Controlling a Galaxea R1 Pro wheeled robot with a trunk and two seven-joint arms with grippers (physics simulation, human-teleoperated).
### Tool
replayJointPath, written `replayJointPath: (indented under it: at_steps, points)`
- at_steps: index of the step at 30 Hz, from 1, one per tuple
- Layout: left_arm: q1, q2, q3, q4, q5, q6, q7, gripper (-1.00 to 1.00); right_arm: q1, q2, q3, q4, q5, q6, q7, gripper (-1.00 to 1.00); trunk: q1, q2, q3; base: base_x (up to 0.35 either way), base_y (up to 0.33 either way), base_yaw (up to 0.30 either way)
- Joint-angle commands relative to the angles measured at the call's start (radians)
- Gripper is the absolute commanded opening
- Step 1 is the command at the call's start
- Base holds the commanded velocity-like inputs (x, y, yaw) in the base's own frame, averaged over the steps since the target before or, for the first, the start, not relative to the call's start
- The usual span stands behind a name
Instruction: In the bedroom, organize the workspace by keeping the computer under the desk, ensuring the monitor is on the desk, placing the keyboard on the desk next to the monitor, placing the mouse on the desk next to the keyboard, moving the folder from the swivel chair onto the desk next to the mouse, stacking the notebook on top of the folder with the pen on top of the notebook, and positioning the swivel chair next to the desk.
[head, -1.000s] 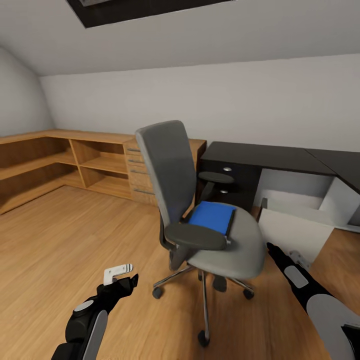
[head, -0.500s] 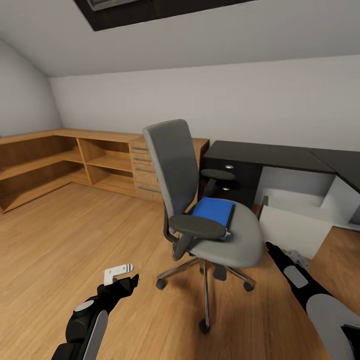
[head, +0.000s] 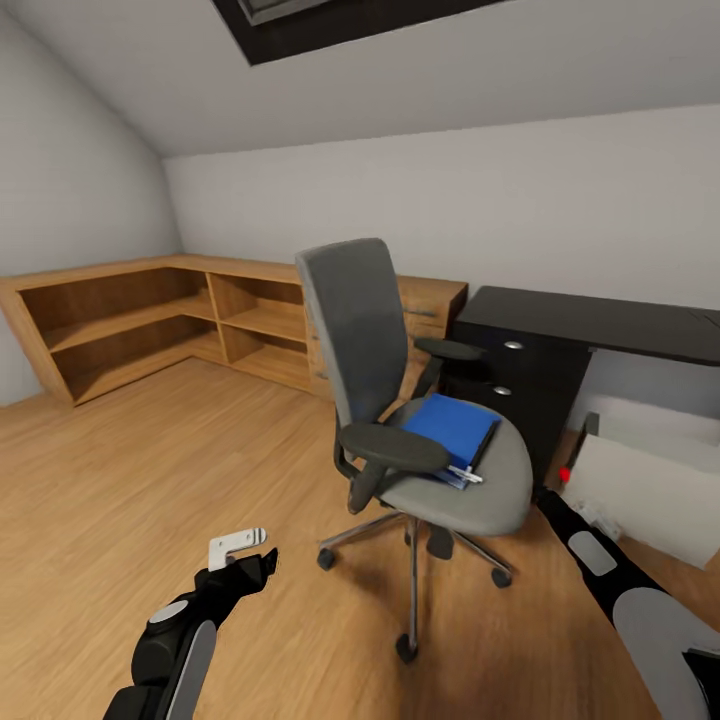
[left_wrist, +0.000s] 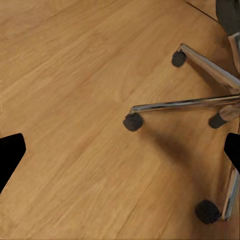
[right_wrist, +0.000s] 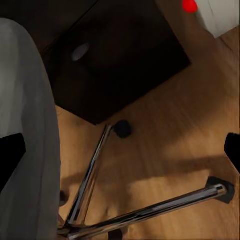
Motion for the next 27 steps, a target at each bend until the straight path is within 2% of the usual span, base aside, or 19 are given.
replayJointPath:
  at_steps: [1, 10, 27]
  points:
    - [-0.001, -0.001, 0.0, -0.001, 0.011, 0.005, 0.007, 1.0, 0.0, 0.0, 0.008, 0.002, -0.015, -0.003, 0.008, 1.0, 0.0, 0.0, -0.001, 0.299, 0.0, 0.278]
    - [-0.001, -0.001, -0.003, 0.002, 0.011, 0.006, 0.007, 1.0, 0.0, 0.0, 0.008, 0.002, -0.015, -0.003, 0.008, 1.0, 0.0, 0.0, -0.001, 0.224, 0.0, 0.252]
    - [-0.001, -0.002, -0.006, 0.015, 0.011, 0.006, 0.007, 1.0, 0.0, 0.0, 0.008, 0.002, -0.015, -0.003, 0.027, 1.0, 0.0, 0.0, -0.001, 0.021, 0.0, 0.015]
